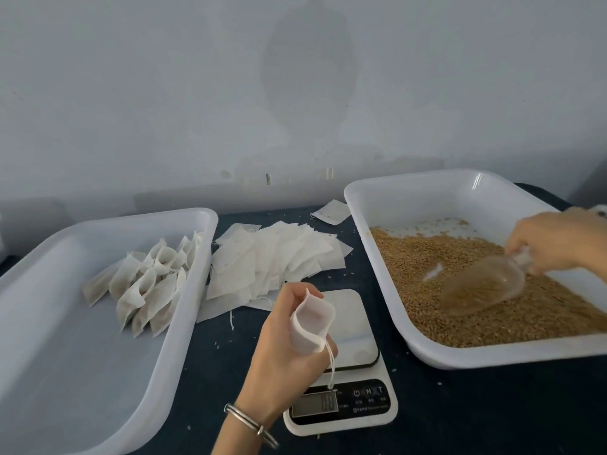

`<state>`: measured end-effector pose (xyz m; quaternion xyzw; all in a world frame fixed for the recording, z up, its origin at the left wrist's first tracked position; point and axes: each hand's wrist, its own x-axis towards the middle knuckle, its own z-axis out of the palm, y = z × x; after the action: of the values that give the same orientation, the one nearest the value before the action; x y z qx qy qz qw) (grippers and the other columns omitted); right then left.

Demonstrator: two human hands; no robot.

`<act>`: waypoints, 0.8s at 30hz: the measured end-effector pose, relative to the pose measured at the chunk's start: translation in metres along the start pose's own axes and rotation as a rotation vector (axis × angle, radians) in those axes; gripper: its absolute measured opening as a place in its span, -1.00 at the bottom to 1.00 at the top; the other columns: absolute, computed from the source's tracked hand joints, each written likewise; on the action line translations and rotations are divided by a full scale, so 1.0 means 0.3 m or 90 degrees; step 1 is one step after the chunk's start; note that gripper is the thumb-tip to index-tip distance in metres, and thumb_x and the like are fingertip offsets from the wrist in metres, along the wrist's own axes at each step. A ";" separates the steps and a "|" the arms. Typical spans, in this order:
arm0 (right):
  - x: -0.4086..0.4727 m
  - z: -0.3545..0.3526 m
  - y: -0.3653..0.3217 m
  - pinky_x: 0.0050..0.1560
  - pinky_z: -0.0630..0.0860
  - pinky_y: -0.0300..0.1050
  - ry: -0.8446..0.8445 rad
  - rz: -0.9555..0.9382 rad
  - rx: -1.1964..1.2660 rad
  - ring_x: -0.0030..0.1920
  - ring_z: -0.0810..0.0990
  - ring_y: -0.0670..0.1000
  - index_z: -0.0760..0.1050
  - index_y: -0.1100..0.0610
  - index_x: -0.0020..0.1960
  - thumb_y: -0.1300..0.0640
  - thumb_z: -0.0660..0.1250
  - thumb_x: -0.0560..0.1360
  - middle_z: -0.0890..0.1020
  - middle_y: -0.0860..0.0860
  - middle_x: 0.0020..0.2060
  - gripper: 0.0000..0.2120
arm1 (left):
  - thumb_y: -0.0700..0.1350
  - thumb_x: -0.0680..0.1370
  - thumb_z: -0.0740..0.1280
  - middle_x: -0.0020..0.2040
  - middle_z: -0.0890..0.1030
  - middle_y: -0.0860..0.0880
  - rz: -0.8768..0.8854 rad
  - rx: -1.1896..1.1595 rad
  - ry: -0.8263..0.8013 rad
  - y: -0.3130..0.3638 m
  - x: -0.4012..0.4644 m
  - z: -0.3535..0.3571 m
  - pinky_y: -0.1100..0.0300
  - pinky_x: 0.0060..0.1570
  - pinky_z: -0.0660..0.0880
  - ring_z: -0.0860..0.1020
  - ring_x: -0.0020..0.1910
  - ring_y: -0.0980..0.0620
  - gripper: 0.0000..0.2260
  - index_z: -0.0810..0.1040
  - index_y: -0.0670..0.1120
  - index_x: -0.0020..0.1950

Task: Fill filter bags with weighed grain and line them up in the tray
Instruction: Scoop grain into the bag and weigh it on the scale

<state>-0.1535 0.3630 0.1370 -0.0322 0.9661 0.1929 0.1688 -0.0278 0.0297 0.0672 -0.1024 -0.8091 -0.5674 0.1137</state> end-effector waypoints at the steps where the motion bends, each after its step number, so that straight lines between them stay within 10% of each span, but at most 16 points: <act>1: -0.012 0.009 0.011 -0.36 0.39 -0.42 -0.026 -0.014 0.011 -0.11 0.58 -0.26 0.57 -0.23 0.05 0.08 0.38 0.45 0.64 -0.23 -0.09 -0.75 | -0.24 0.26 0.34 -0.12 0.49 0.12 -0.001 0.001 0.001 -0.002 0.002 0.002 0.46 -0.37 0.37 0.44 -0.31 0.23 -0.65 0.41 0.02 -0.01; 9: -0.015 0.118 -0.083 0.22 0.49 -0.10 -0.114 -0.154 0.314 -0.02 0.56 -0.28 0.55 -0.19 0.03 0.18 0.40 0.46 0.61 -0.28 -0.05 -0.72 | -0.26 0.27 0.33 -0.11 0.50 0.12 0.017 0.006 -0.015 0.009 -0.004 0.032 0.48 -0.28 0.39 0.46 -0.23 0.21 -0.64 0.42 0.05 -0.02; 24: -0.102 0.116 -0.048 0.31 0.39 0.08 0.060 -0.136 0.638 0.10 0.53 -0.18 0.52 -0.36 -0.02 0.04 0.45 0.34 0.56 -0.39 -0.03 -0.66 | -0.22 0.26 0.34 -0.14 0.49 0.15 -0.033 0.001 0.008 -0.010 0.002 0.031 0.44 -0.29 0.42 0.49 -0.21 0.18 -0.64 0.42 0.04 0.01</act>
<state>-0.1119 0.3629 0.1117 -0.0544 0.9378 -0.3139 0.1383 -0.0300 0.0375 0.0616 -0.0781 -0.8113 -0.5700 0.1040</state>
